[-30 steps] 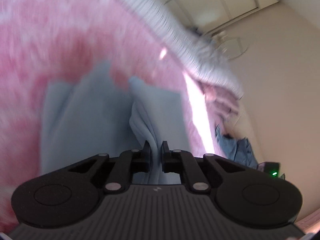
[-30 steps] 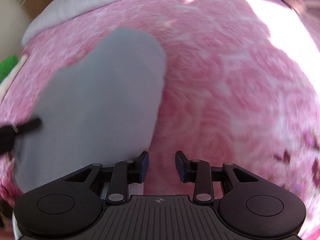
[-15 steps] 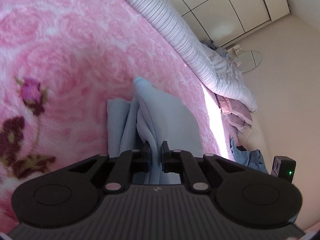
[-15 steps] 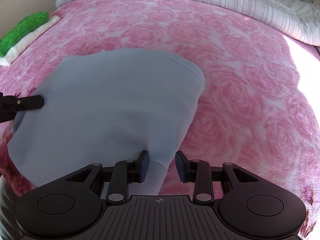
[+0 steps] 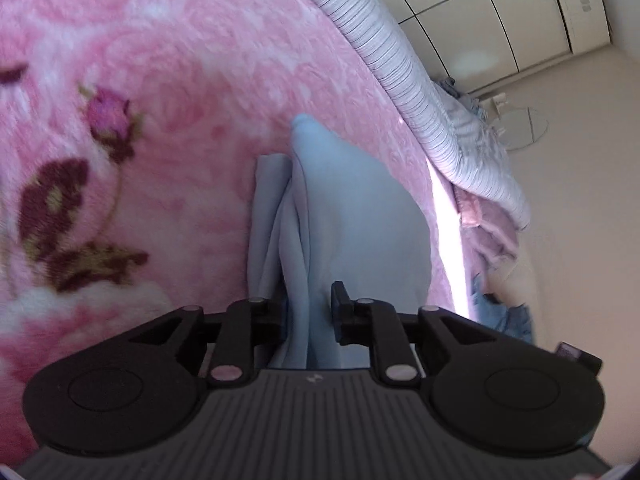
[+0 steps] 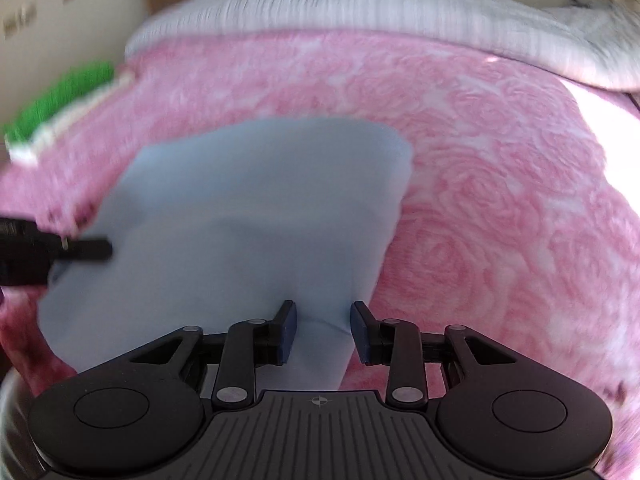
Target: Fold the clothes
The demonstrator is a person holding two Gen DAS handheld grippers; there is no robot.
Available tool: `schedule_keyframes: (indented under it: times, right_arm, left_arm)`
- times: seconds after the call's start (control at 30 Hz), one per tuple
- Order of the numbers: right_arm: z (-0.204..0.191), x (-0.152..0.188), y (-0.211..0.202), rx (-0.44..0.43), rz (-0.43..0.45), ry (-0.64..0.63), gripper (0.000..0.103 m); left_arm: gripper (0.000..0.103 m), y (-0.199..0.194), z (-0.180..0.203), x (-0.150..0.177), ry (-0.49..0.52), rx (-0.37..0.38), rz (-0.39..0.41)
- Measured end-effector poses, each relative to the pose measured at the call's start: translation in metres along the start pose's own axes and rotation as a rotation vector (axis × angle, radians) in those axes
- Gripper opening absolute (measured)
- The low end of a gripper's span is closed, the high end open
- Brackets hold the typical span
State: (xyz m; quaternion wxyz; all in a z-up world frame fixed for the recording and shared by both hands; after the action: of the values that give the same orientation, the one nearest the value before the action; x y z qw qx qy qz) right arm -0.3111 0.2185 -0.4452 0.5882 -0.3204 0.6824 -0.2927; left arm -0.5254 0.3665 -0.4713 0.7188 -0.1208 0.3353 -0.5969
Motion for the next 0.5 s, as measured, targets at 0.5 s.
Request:
schedule_keyframes:
  times: [0.5]
  right_arm:
    - [-0.048,0.094,-0.089,0.112,0.242,-0.349,0.035]
  left_arm:
    - [0.039,-0.060,0.009,0.074,-0.125,0.009,0.051]
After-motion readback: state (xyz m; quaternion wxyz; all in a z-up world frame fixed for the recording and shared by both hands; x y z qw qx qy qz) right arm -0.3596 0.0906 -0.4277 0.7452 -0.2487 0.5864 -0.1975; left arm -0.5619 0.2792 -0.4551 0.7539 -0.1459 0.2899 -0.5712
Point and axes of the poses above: each gripper's, at about its wrist camera, not at the fingertips, and y roughly the way its jaws point, z to its right, x to its underside, the point moved 10 cm from there along y, roughly the way its jaws point, and after that the axes turned 1 degree about -y, right-handed, at the moved point
